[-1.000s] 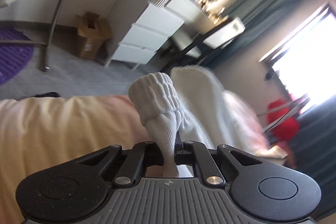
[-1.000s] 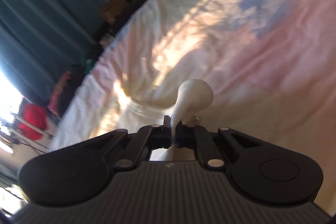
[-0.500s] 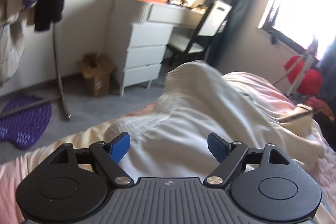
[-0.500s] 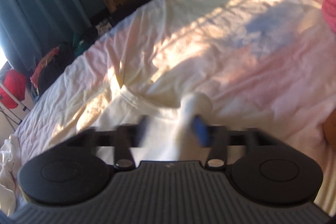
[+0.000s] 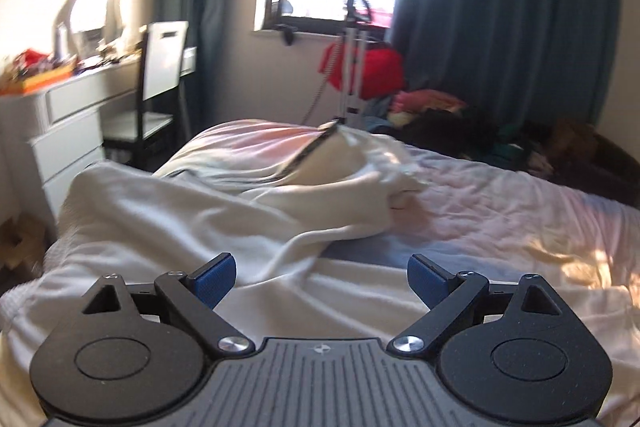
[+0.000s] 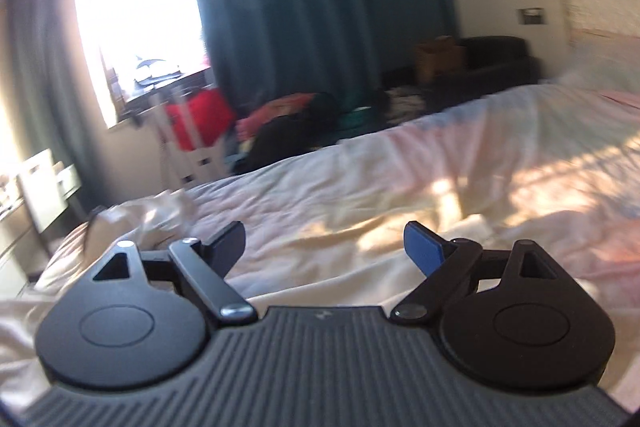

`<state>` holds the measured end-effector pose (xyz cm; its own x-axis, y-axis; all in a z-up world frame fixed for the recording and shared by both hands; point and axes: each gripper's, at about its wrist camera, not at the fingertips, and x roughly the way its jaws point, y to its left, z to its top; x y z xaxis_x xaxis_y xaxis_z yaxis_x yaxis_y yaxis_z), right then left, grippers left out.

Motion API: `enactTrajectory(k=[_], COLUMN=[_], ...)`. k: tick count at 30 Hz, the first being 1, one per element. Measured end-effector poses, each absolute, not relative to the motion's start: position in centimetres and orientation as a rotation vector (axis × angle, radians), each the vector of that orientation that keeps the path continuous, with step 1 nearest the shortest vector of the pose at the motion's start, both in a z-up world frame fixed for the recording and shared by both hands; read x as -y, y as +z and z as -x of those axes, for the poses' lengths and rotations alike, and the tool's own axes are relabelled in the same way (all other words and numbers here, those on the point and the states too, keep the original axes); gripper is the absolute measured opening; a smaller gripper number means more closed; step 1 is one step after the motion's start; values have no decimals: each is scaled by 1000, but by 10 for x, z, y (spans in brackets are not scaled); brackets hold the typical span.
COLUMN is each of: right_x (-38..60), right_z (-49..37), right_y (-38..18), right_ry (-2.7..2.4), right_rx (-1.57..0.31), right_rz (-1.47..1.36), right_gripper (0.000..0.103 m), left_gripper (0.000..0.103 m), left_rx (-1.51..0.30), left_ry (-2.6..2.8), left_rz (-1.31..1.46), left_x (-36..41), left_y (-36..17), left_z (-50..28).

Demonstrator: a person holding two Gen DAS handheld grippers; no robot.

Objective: Fold clothes

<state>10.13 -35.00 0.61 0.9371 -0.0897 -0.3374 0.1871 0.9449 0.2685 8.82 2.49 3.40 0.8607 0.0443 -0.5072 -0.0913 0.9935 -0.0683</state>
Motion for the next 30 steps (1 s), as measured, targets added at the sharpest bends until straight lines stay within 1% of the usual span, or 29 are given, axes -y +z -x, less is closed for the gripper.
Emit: enactTrajectory(k=[4,7,9,12,17,21,23,27,30], right_x=[323,310,302,286,252,226,211,170,139], right_z=[-109,-119,-132,-150,-186,-239,-273,-347,-399], right_y=[3,-10,-24,-45,-66,-79,-87,-100,-104], right_ry=[-39,9,25,49,133,148,152,144,122], right_rx=[-341,-358,-409,-476,-519,-538,-548,-555,-601], right_rz=[-281,-246,-230,-205,-128,-137,-130,-48,4], right_gripper=[88,88,88,87,87,87,76,76,76], left_gripper=[95,97,97,97,97,97,97,97,97], left_rx=[-494,-470,-500,-556,-559,-569,-565,-537,-559], left_ry=[20,-2,-8,-7,12,18,17,25,19], left_rz=[19,-107,-128,-78,-62,-22,-18,31,91], left_x=[1,22,27,16,-8,-28,-36,-53,-65], left_y=[26,4,-17,-41,-55,-63,-71,-85,-98], left_z=[-114,-132,-146,-163,-179,-192,-197,-205,-219])
